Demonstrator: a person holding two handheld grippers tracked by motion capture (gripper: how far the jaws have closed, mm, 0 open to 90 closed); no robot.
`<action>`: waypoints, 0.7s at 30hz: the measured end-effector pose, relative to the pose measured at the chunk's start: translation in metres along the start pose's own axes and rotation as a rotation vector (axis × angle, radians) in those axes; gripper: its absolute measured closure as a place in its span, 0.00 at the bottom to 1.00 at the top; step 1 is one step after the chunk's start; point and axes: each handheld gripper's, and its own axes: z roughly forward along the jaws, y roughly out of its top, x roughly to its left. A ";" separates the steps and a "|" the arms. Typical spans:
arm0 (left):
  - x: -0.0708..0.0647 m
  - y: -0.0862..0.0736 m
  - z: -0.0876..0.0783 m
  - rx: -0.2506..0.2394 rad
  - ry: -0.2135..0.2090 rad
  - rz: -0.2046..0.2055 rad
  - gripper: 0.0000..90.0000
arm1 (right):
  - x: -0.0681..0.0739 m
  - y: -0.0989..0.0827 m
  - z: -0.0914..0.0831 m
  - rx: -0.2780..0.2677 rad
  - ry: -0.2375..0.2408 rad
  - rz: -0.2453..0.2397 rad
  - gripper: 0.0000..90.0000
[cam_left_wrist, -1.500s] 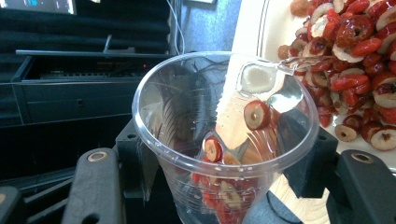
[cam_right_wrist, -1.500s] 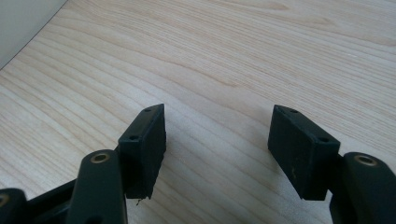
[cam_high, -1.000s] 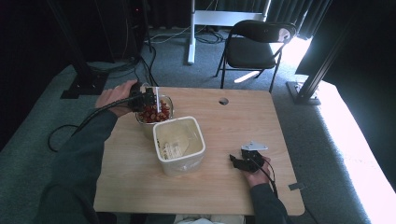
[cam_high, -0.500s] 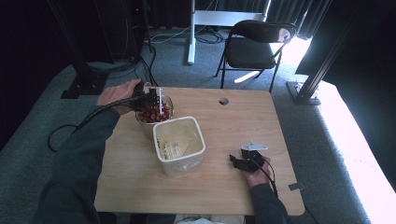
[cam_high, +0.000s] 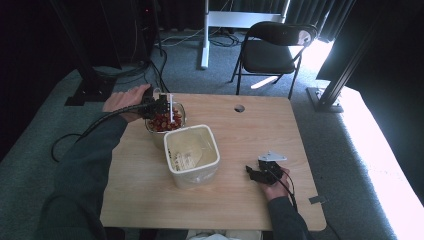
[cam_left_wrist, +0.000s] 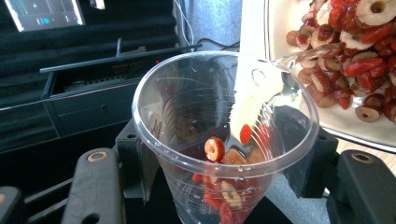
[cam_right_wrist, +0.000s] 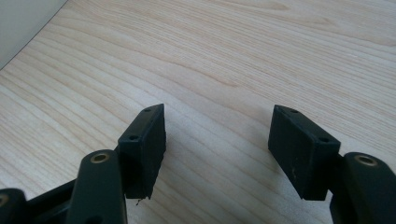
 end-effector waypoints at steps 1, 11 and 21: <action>0.000 0.000 0.000 0.000 -0.001 0.001 0.42 | 0.000 0.000 0.000 0.000 0.000 0.000 0.40; -0.002 0.000 0.000 0.006 0.004 0.000 0.42 | 0.000 0.000 0.000 0.000 0.000 0.000 0.40; -0.002 0.001 0.001 0.032 0.007 0.053 0.42 | 0.000 0.000 0.000 0.000 0.000 0.000 0.40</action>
